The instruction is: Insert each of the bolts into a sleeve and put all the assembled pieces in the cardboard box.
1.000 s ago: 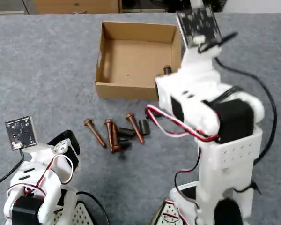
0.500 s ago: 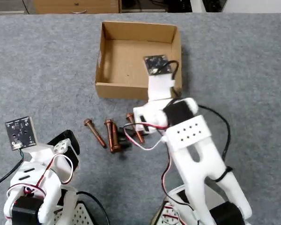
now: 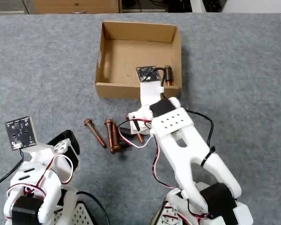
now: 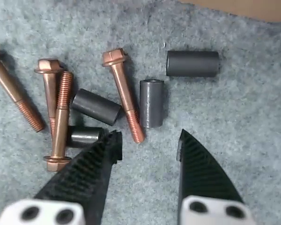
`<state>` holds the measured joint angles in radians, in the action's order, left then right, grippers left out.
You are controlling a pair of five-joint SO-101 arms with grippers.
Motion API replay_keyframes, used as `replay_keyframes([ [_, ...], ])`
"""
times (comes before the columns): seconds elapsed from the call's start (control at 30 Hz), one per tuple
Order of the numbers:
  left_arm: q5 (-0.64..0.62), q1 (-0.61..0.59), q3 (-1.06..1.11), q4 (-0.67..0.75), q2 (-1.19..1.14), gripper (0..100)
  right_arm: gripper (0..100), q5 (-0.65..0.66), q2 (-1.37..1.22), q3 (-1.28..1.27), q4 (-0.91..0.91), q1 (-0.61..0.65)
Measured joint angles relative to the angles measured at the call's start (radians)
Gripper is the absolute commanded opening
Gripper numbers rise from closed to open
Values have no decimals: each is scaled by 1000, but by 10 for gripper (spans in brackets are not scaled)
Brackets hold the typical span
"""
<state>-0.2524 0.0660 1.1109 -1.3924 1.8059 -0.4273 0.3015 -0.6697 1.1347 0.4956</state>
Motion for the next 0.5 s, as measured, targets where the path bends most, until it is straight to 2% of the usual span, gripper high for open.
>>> replay_keyframes([
  [0.1,0,0,0,0,0,19,176,0,0,0,0,0],
  [0.27,0,0,0,0,0,19,90,0,0,0,0,0],
  [0.4,0,0,0,0,0,19,135,0,0,0,-9,0],
  [0.5,0,0,0,0,0,19,133,0,-3,0,-12,0],
])
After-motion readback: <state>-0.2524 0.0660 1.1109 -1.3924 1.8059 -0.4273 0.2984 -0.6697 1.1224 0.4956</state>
